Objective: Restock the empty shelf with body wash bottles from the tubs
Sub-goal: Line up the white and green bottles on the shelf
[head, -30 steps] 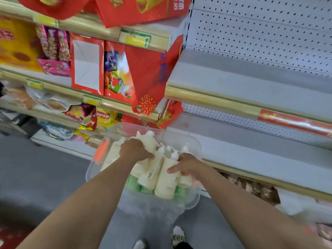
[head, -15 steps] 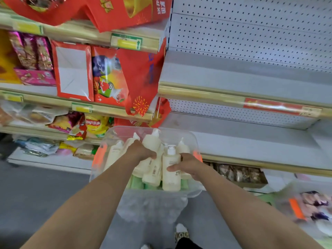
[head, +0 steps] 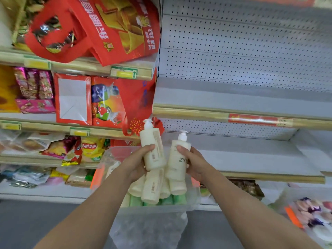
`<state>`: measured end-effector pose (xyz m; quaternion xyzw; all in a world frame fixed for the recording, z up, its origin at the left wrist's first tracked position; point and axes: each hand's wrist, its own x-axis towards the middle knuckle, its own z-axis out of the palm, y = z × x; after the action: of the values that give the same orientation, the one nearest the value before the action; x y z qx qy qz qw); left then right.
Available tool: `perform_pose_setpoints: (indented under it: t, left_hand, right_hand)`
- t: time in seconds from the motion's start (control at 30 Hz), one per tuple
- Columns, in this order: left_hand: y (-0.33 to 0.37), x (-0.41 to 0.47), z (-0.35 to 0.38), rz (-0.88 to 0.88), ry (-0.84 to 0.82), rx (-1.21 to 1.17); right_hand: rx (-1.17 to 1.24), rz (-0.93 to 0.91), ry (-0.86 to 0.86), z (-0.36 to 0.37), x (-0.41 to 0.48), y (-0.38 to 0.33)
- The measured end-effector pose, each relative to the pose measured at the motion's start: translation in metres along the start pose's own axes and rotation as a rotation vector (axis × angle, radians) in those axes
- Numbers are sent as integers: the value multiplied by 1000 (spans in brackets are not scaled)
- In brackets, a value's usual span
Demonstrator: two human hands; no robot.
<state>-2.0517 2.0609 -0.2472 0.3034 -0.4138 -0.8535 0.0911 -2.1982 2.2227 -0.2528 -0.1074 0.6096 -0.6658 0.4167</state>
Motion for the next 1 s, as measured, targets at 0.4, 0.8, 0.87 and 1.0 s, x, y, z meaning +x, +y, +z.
perform_pose_setpoints:
  t: [0.4, 0.8, 0.87, 1.0]
  left_hand:
    - [57, 6, 68, 123, -237, -182]
    - [118, 50, 119, 325, -153, 32]
    - [126, 61, 120, 342, -159, 42]
    - [142, 81, 129, 316, -179, 125]
  right_hand:
    - [342, -218, -40, -7, -9, -153]
    - [243, -295, 55, -37, 54, -216]
    - [234, -295, 52, -40, 67, -226]
    - [216, -310, 43, -45, 95, -244]
